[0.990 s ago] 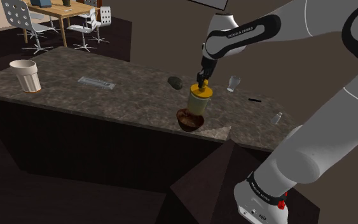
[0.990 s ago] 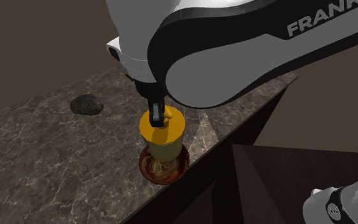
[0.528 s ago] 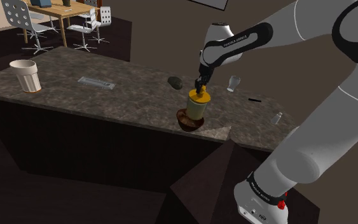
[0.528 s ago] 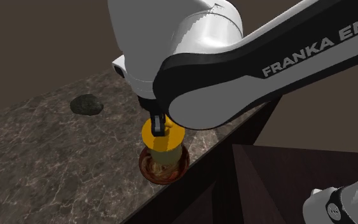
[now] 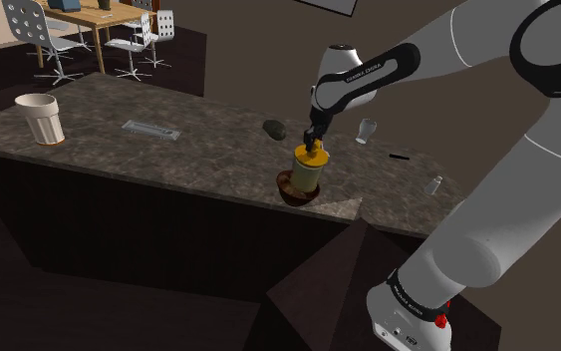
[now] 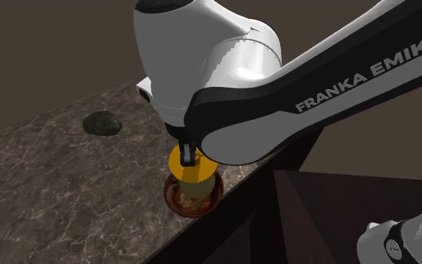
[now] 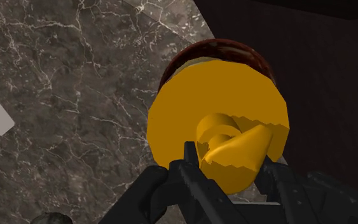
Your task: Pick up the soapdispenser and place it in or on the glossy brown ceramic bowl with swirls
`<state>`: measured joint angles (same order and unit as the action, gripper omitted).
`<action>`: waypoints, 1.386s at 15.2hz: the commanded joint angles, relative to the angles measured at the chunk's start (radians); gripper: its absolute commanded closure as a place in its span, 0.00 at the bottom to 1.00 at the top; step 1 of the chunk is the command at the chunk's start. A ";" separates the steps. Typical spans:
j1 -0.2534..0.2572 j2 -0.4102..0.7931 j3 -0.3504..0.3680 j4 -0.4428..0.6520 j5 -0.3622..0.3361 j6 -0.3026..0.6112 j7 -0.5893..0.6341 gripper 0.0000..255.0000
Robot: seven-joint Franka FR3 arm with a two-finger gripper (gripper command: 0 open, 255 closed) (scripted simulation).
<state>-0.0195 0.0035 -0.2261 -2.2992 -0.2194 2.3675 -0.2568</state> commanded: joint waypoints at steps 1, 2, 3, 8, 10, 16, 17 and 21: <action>0.000 0.000 0.000 0.000 0.000 0.001 0.000 1.00; 0.000 0.000 0.000 0.000 0.000 0.001 0.000 1.00; 0.000 0.000 0.000 0.000 0.000 0.001 0.000 1.00; 0.000 0.000 0.000 0.000 0.000 0.001 0.000 0.00; 0.003 -0.023 0.003 0.010 -0.001 -0.033 0.001 0.00; 0.011 -0.081 0.013 0.045 0.000 -0.127 0.003 0.00; 0.011 -0.081 0.013 0.045 0.000 -0.127 0.003 0.00; 0.011 -0.081 0.013 0.045 0.000 -0.127 0.003 0.00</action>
